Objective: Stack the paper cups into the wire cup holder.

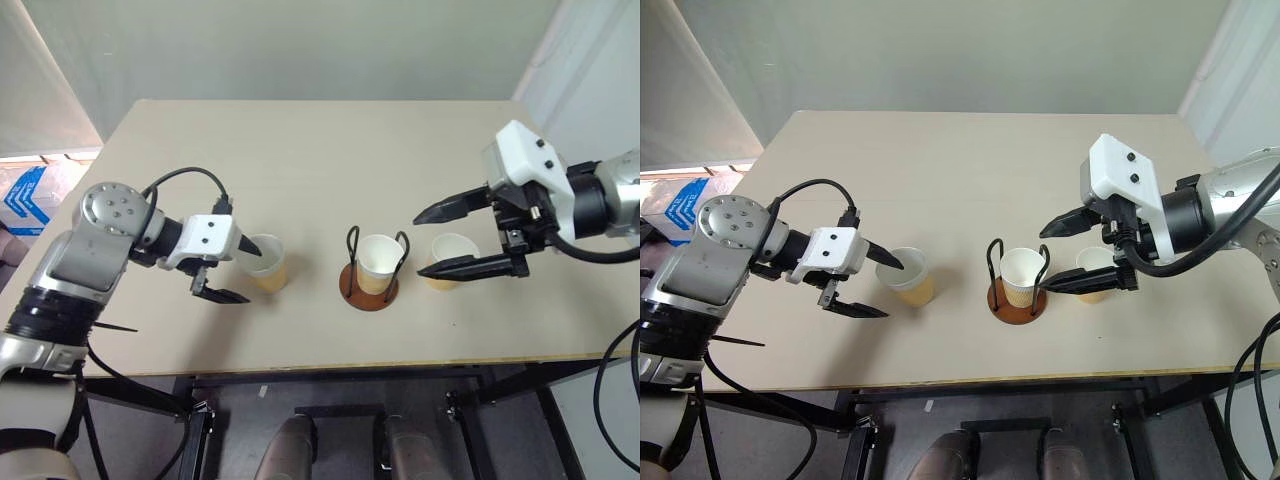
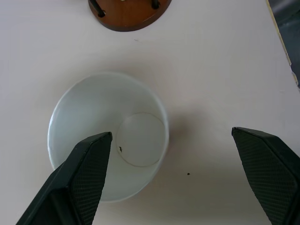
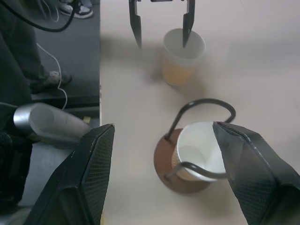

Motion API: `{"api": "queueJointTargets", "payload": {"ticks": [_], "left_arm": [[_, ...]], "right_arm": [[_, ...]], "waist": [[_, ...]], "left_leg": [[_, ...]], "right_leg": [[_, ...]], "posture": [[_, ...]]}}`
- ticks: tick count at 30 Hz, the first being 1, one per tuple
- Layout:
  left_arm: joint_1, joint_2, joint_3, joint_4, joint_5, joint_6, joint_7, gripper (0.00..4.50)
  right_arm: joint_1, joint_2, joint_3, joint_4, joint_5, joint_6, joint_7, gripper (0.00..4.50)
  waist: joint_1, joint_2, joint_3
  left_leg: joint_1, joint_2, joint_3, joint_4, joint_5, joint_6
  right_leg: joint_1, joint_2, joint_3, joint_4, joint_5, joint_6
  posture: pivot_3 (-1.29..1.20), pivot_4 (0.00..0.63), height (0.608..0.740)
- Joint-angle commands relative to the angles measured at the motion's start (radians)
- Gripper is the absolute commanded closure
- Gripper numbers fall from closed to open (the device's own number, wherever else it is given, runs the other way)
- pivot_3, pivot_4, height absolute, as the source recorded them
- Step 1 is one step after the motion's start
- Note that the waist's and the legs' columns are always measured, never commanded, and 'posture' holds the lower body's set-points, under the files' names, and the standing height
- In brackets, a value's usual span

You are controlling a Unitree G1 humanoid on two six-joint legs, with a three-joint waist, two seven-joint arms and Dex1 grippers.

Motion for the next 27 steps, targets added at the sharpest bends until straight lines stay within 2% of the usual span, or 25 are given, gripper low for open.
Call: {"api": "queueJointTargets", "payload": {"ticks": [1,11,18,23,27], "left_arm": [[-0.028,-0.009,0.003,0.01,0.009,-0.03,-0.021,0.94],[-0.033,-0.018,-0.009,0.043,0.036,-0.086,-0.039,4.46],[-0.061,-0.025,-0.013,0.026,-0.021,-0.07,-0.055,4.49],[-0.113,-0.011,-0.042,-0.043,-0.136,0.015,-0.055,4.49],[-0.227,0.002,-0.093,-0.077,-0.264,0.097,-0.055,4.49]], "right_arm": [[-0.034,-0.016,-0.008,0.007,0.004,-0.01,0.002,0.89],[-0.029,-0.04,-0.012,0.011,0.006,-0.001,-0.001,0.89],[0.004,-0.149,-0.036,0.026,0.001,-0.018,0.044,0.89],[-0.001,-0.194,-0.117,0.07,0.038,0.019,0.03,0.89],[0.017,-0.215,-0.208,0.065,0.1,0.086,-0.003,0.89]], "waist": [[0.001,0.0,0.0],[0.001,0.0,0.0],[0.003,0.0,0.0],[0.006,-0.001,0.0],[0.008,-0.001,0.0]], "left_leg": [[0.0,0.0,0.0,0.0,0.0,0.0],[-0.001,0.0,0.0,0.001,0.0,0.001],[-0.002,0.0,0.0,0.002,0.0,0.001],[-0.002,0.0,0.0,0.002,0.0,0.001],[-0.003,0.0,0.0,0.004,0.0,0.001]], "right_leg": [[0.0,0.0,0.0,0.0,0.0,0.0],[0.0,0.0,0.0,-0.001,0.001,0.002],[0.0,0.0,0.0,-0.001,0.001,0.002],[0.0,0.0,0.0,-0.001,0.002,0.003],[0.0,0.0,0.0,-0.002,0.002,0.005]], "posture": [[0.0,0.15,0.74],[0.0,0.15,0.74],[0.0,0.15,0.74],[0.0,0.15,0.74],[0.0,0.15,0.74]]}}
